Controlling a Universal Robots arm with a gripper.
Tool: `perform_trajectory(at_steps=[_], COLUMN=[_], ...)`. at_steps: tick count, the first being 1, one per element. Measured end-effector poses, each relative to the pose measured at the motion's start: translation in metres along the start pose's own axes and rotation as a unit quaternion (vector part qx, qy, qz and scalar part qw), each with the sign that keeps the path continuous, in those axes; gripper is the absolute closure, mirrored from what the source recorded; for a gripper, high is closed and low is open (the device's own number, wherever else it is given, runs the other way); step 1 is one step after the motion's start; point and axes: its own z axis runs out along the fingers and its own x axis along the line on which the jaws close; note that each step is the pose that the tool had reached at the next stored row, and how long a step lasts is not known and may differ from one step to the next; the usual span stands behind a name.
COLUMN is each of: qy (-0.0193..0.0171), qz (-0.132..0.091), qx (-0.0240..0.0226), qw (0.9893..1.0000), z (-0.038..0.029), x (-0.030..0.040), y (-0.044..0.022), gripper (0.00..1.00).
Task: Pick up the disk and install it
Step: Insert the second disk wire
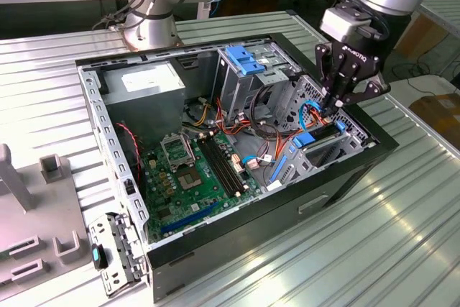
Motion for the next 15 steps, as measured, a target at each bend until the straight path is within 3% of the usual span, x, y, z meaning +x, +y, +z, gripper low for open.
perform_trajectory(at_steps=[4, 5, 7, 8, 9, 10, 15], qy=[-0.0006, -0.0040, -0.0130, -0.0220, -0.0417, -0.0480, -0.0523], qz=[0.000, 0.000, 0.000, 0.000, 0.001, 0.001, 0.009], qx=[0.0001, 0.0002, 0.0004, 0.0006, 0.0012, 0.0013, 0.0011], qw=[1.0000, 1.0000, 0.9999, 0.9998, 0.9991, 0.9988, 0.9986], z=[0.0005, 0.0008, 0.0015, 0.0021, 0.0032, 0.0045, 0.0121], x=[0.0017, 0.0049, 0.0093, 0.0139, 0.0189, 0.0226, 0.0303], y=[0.0002, 0.0008, 0.0014, 0.0024, 0.0043, 0.0047, 0.0051], gripper=[0.84, 0.84, 0.84, 0.84, 0.84, 0.84, 0.84])
